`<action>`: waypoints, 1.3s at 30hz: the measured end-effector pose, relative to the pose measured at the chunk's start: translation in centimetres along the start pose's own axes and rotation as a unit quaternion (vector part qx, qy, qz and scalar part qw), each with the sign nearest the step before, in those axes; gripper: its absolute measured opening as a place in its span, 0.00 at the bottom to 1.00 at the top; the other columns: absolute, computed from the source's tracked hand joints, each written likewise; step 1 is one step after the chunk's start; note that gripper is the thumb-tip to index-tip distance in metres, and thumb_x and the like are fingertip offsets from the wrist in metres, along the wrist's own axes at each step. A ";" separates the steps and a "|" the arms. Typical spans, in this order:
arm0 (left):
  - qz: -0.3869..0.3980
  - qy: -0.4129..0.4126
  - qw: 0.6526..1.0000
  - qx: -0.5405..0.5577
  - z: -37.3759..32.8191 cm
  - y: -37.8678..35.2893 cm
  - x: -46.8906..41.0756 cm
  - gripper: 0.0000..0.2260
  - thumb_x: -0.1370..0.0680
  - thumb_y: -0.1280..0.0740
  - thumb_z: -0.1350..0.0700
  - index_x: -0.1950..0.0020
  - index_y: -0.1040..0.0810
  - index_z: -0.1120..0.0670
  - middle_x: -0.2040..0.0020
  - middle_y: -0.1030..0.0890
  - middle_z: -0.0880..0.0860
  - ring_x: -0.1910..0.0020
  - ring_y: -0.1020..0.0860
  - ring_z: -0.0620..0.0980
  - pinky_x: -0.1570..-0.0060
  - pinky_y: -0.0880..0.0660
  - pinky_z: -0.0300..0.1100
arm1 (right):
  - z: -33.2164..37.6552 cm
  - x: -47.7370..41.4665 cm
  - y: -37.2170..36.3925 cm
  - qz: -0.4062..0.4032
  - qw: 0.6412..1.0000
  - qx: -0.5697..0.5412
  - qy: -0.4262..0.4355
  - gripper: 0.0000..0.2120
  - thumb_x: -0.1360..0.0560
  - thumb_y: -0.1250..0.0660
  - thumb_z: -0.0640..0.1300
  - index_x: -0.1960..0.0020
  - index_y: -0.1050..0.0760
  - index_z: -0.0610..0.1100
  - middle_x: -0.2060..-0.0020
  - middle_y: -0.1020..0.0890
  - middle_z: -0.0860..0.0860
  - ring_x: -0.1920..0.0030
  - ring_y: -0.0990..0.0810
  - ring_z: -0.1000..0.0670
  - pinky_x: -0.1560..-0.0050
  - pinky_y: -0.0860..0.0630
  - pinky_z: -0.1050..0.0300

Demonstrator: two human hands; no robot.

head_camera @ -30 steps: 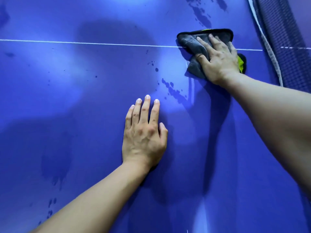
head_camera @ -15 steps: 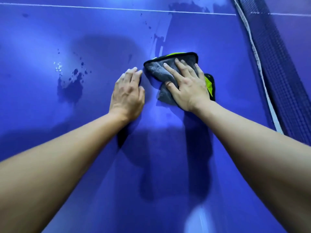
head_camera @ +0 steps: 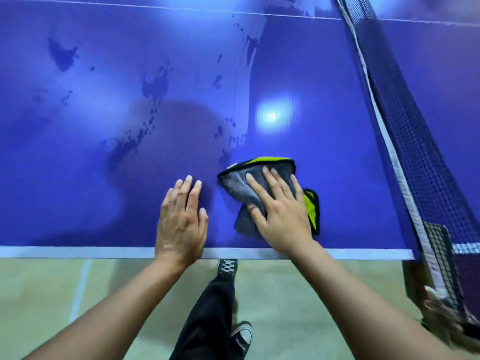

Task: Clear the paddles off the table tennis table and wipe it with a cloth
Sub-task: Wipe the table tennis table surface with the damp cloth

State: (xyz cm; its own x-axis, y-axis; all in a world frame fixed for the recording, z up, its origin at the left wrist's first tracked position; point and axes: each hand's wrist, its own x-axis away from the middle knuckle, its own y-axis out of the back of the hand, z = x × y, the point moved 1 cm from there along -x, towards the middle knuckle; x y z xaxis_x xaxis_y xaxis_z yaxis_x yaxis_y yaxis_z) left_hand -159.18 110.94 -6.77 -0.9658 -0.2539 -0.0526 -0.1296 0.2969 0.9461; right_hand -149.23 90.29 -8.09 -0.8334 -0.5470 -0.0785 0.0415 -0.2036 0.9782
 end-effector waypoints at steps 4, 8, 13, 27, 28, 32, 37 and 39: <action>0.022 -0.007 1.000 0.002 0.6 0.4 1.4 0.26 0.19 0.45 0.54 0.21 0.37 0.61 0.20 0.39 0.60 0.21 0.41 0.60 0.21 0.45 0.55 | 3.2 7.0 -0.4 -0.006 1.000 -0.013 0.001 0.30 0.19 0.44 0.61 0.18 0.43 0.59 0.19 0.39 0.50 0.19 0.44 0.50 0.21 0.46 0.38; 0.052 -0.016 0.998 0.008 0.8 1.0 1.4 0.26 0.17 0.42 0.57 0.19 0.42 0.58 0.18 0.44 0.57 0.19 0.47 0.57 0.20 0.52 0.50 | 4.8 8.8 -0.5 0.008 0.999 -0.007 -0.033 0.30 0.19 0.45 0.61 0.18 0.45 0.61 0.18 0.41 0.51 0.18 0.47 0.53 0.21 0.46 0.38; 0.030 0.016 0.999 0.012 0.6 1.6 0.6 0.23 0.20 0.37 0.61 0.24 0.31 0.59 0.23 0.33 0.59 0.24 0.35 0.60 0.24 0.40 0.52 | 5.6 5.4 -0.7 0.006 1.000 0.000 -0.021 0.29 0.19 0.46 0.62 0.19 0.45 0.61 0.18 0.41 0.50 0.18 0.47 0.52 0.20 0.48 0.38; 0.000 0.006 1.000 0.016 3.6 1.0 -20.3 0.25 0.22 0.36 0.62 0.25 0.33 0.61 0.24 0.33 0.60 0.24 0.35 0.61 0.26 0.38 0.55 | 2.1 -18.7 -2.5 -0.034 0.997 -0.014 -0.064 0.28 0.20 0.46 0.62 0.20 0.40 0.63 0.19 0.40 0.51 0.18 0.45 0.53 0.19 0.53 0.41; 0.002 -0.001 1.000 0.013 3.8 0.7 -22.9 0.25 0.21 0.36 0.62 0.24 0.34 0.61 0.23 0.34 0.60 0.23 0.36 0.61 0.25 0.40 0.54 | 1.4 -20.9 -2.5 -0.034 0.997 -0.012 -0.071 0.28 0.20 0.46 0.62 0.20 0.40 0.63 0.19 0.40 0.52 0.18 0.46 0.53 0.19 0.53 0.41; 0.021 0.008 1.000 -0.005 4.1 0.0 -31.7 0.26 0.19 0.40 0.59 0.21 0.38 0.60 0.20 0.39 0.59 0.21 0.41 0.59 0.22 0.45 0.52 | -1.4 -29.8 -2.4 -0.025 0.996 -0.005 -0.089 0.28 0.19 0.49 0.62 0.20 0.41 0.63 0.18 0.41 0.52 0.18 0.47 0.53 0.19 0.54 0.42; 0.004 0.012 0.999 -0.041 4.4 -1.2 -33.3 0.26 0.20 0.45 0.53 0.21 0.37 0.57 0.20 0.38 0.59 0.21 0.40 0.59 0.22 0.43 0.53 | -5.3 -41.1 -2.1 -0.020 0.990 0.001 -0.140 0.28 0.20 0.49 0.62 0.20 0.42 0.63 0.18 0.41 0.52 0.18 0.47 0.52 0.19 0.55 0.42; -0.003 0.010 0.999 -0.049 4.5 -1.3 -33.4 0.27 0.20 0.45 0.52 0.21 0.37 0.57 0.20 0.38 0.58 0.21 0.40 0.58 0.22 0.44 0.53 | -6.7 -45.3 -2.2 -0.021 0.987 0.015 -0.156 0.28 0.20 0.48 0.62 0.20 0.42 0.63 0.18 0.42 0.52 0.18 0.47 0.53 0.19 0.56 0.42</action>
State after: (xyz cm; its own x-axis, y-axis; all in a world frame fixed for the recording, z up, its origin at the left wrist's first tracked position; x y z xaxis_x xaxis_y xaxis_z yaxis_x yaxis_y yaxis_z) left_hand -127.79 123.12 -7.67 -0.9603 -0.2740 -0.0528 -0.1118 0.2048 0.9724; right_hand -107.90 110.09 -7.94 -0.9632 -0.2619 -0.0600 -0.0085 -0.1934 0.9811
